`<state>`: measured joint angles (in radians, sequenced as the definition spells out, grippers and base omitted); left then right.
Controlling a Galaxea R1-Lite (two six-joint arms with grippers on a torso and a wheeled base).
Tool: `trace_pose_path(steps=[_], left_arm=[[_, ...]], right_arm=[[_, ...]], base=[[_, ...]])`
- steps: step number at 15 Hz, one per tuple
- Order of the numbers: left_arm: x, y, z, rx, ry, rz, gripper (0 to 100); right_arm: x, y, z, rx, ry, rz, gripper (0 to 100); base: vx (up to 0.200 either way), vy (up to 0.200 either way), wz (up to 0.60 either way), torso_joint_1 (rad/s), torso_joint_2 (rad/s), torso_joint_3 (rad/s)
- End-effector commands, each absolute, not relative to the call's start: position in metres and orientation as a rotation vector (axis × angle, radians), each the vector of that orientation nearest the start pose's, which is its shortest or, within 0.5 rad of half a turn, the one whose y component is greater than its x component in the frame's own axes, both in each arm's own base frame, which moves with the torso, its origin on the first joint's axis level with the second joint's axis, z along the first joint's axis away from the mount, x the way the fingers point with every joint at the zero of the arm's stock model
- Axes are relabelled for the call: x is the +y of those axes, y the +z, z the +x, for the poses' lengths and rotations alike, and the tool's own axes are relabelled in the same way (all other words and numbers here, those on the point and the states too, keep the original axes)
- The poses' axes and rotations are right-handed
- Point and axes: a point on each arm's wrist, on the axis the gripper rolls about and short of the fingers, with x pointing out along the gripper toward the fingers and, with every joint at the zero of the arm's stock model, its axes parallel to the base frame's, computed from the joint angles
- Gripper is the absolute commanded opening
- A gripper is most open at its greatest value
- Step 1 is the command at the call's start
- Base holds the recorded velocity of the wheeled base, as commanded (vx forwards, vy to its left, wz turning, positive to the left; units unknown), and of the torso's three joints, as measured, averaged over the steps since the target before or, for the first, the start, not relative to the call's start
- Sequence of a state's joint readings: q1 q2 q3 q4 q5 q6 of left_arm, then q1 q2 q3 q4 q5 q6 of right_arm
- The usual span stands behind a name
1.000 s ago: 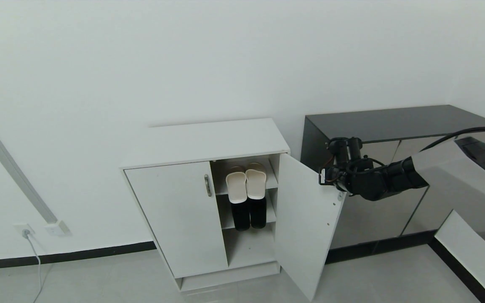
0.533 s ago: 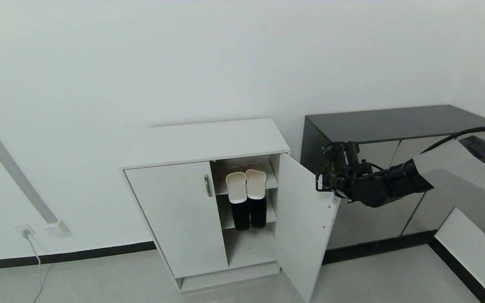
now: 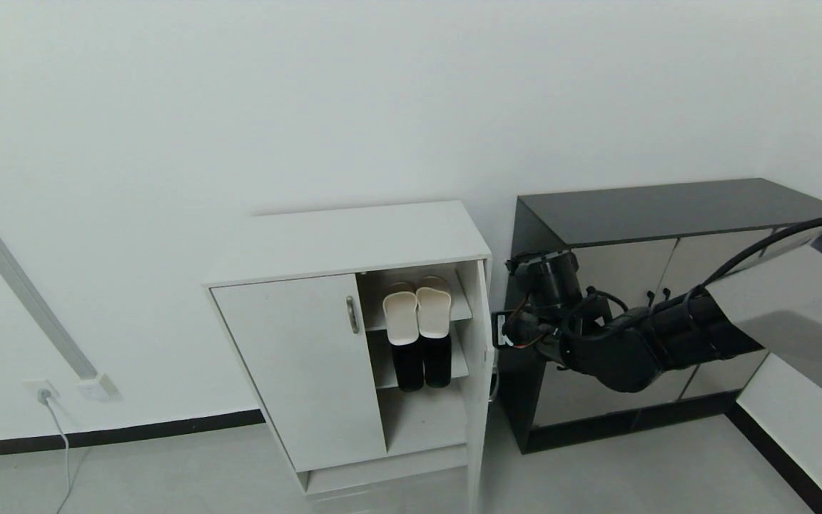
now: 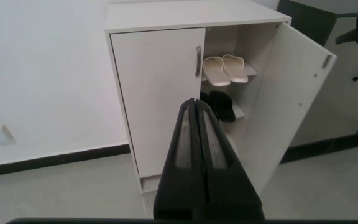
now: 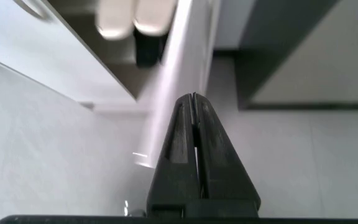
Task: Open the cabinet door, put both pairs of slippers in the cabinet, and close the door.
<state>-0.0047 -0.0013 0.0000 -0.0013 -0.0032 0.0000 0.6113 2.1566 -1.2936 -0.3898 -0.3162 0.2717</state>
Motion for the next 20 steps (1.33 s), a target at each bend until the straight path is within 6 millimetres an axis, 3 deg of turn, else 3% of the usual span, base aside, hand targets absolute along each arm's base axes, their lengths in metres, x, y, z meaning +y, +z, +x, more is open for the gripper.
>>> trace_pose_path(steps=[1, 8, 14, 20], left_arm=[[0.0, 0.076, -0.023, -0.002, -0.008, 0.0, 0], [0.0, 0.076, -0.023, -0.002, -0.008, 0.0, 0], [0.0, 0.076, -0.023, -0.002, -0.008, 0.0, 0], [0.0, 0.076, -0.023, -0.002, -0.008, 0.0, 0]], right_arm=[[0.239, 0.124, 0.344, 0.434, 0.252, 0.034, 0], [0.24, 0.116, 0.325, 0.412, 0.293, 0.015, 0], [0.244, 0.109, 0.318, 0.426, 0.313, 0.0, 0], [0.239, 0.099, 0.313, 0.359, 0.321, -0.015, 0]], base=[[0.0, 0.0, 0.0, 0.0, 0.0, 0.0], [0.0, 0.0, 0.0, 0.0, 0.0, 0.0], [0.0, 0.0, 0.6, 0.002, 0.0, 0.004], [0.0, 0.0, 0.0, 0.0, 0.0, 0.0]])
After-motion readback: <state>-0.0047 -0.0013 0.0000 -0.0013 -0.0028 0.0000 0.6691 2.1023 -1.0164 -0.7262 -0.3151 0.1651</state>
